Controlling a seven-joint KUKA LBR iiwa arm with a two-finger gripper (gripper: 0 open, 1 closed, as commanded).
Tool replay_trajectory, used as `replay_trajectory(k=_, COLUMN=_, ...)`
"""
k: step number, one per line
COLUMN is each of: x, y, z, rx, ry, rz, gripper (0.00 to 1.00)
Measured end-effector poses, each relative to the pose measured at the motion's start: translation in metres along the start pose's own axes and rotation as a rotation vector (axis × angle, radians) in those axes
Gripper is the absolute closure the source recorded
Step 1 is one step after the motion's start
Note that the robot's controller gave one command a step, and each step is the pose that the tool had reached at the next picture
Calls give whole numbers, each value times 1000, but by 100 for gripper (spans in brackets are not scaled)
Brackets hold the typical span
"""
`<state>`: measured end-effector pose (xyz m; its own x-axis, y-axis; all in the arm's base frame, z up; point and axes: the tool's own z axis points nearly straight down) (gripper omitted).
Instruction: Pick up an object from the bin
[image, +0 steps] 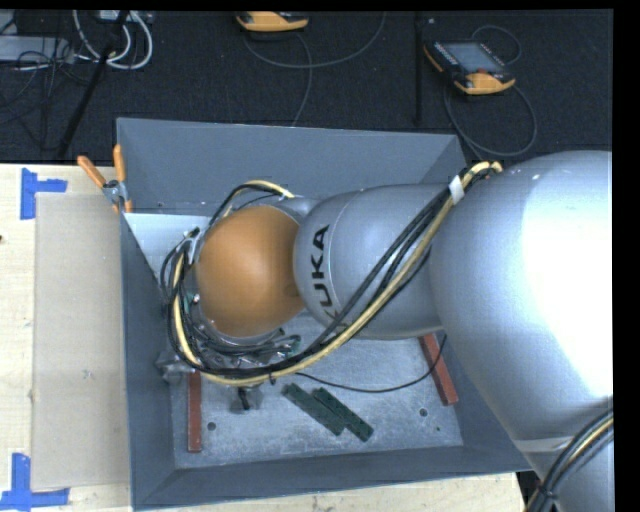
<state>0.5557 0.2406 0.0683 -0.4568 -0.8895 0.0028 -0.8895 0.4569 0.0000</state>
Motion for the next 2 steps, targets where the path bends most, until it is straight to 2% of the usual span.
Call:
replay_trajectory(k=1, x=-2, y=1, z=-2, rx=-2, ry=-4, rz=2, gripper=100)
replay_trajectory(k=2, x=20, y=-10, z=-161, rx=7, ry=-10, rz=-116, gripper=100)
